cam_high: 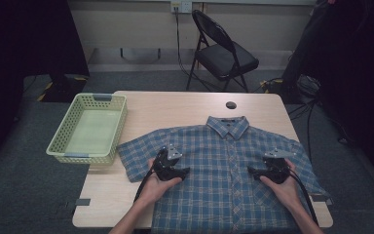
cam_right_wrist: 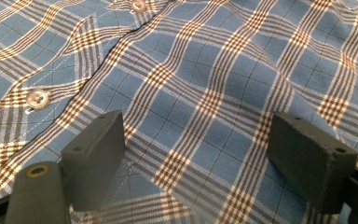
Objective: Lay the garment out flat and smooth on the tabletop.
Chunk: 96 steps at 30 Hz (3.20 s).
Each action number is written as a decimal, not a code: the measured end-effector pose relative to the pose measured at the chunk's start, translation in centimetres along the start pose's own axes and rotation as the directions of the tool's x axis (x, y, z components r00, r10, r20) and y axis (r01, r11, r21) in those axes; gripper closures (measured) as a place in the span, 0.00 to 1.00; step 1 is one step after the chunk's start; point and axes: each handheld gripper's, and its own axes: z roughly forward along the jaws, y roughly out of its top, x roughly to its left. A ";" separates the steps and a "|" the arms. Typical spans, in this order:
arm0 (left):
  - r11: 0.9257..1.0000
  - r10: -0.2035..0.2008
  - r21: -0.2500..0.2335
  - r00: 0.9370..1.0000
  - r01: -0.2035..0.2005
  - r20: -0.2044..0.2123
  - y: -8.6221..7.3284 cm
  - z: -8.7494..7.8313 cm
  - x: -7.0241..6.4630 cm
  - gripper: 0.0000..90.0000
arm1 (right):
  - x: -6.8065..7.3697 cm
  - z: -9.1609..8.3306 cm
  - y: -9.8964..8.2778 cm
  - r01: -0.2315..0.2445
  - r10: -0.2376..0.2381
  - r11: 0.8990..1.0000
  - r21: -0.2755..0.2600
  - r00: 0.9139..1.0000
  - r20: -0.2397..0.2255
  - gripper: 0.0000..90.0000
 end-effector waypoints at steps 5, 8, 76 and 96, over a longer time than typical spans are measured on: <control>1.000 0.000 0.022 1.000 0.000 -0.003 0.7 0.4 0.5 0.33 | -0.5 0.7 0.6 -0.003 0.003 1.000 0.001 1.000 0.002 0.20; 1.000 -0.014 0.009 1.000 0.014 -0.020 1.0 1.0 1.0 0.33 | -0.8 1.1 1.0 -0.006 0.006 1.000 0.001 1.000 0.006 0.20; 0.993 -0.114 -0.019 0.983 0.112 -0.142 6.2 7.1 9.1 0.33 | -6.0 9.6 8.7 -0.055 0.056 0.998 -0.004 0.997 0.061 0.20; 0.998 -0.049 -0.036 0.999 0.048 -0.023 4.6 0.7 6.0 0.35 | -3.2 2.0 8.5 -0.053 0.053 0.998 0.017 0.999 -0.003 0.27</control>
